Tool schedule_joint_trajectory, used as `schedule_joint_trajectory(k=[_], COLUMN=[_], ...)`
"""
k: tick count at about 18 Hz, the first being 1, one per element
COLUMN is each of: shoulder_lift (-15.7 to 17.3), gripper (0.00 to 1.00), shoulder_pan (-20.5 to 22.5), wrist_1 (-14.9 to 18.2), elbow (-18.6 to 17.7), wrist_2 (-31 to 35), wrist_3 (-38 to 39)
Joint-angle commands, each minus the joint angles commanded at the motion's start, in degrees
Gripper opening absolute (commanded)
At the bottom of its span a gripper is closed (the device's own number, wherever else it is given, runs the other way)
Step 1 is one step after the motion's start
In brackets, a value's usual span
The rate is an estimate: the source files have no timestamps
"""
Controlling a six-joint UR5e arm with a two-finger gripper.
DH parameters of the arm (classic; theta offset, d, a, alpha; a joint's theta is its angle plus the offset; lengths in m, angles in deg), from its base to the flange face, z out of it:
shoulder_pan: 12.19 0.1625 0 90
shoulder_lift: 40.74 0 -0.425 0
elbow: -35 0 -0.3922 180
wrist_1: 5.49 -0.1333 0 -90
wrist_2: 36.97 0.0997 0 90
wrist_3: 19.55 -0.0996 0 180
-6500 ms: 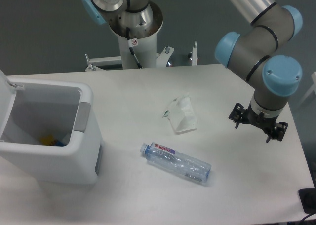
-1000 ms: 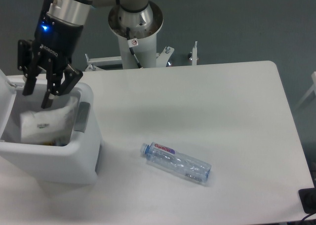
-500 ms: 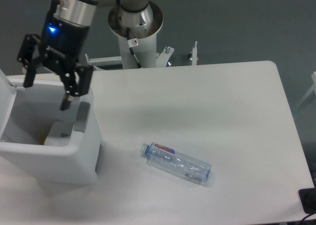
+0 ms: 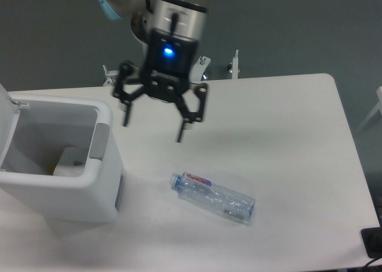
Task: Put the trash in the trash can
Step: 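Raise the gripper out of the bin and move toward the water bottle, then lower the gripper onto the bottle's bottom end and close it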
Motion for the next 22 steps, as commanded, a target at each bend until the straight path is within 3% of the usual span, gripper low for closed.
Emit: schedule_joint_trajectory(k=[4, 8, 17, 22], shoulder_lift=[-1.94, -4.49, -13.27, -20.04], gripper=[1.0, 1.0, 1.0, 1.0], shoulder_pan=[2.55, 2.56, 2.38, 1.77], wrist_1=[0.35, 0.44, 0.97, 2.37], elbow=[-3.42, -5.1, -1.24, 2.19], wrist_2=[0.79, 6.05, 13.53, 19.15], wrist_3=[3.6, 6.05, 21.17, 28.99])
